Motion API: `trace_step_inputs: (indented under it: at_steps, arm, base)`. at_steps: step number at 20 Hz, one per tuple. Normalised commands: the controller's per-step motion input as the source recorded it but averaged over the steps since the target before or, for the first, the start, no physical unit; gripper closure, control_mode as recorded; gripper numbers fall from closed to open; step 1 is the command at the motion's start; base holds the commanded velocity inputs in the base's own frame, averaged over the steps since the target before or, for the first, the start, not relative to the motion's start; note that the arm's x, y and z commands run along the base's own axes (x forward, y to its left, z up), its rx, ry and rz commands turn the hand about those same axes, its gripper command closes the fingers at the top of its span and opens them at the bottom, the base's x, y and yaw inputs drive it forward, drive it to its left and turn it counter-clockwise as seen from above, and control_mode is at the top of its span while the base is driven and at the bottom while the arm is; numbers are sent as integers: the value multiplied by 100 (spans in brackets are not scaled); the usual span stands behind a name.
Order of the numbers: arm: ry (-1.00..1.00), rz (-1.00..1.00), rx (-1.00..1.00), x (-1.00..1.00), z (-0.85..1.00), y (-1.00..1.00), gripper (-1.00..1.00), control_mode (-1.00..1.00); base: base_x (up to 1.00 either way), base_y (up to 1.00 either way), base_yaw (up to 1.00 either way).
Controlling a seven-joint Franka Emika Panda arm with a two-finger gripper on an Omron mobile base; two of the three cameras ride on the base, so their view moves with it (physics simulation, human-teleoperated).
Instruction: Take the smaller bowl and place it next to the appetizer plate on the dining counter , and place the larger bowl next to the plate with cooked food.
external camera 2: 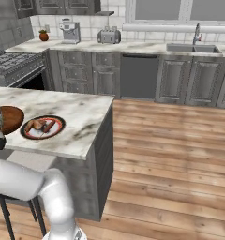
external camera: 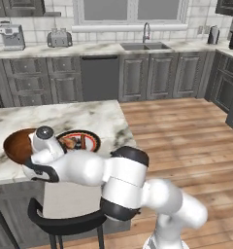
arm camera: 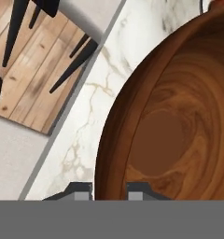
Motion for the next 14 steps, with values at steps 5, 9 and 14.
trace_step_inputs:
  at_steps: [5, 9, 14]
  arm:
    - [0, 0, -3, 20, -7, 26, 100, -100]
    - [0, 0, -3, 6, -8, 17, 100, -100]
    - [0, -2, -5, 3, -1, 1, 100, -100]
  base:
    - [0, 0, 0]
    - [0, 0, 0]
    - [0, 0, 0]
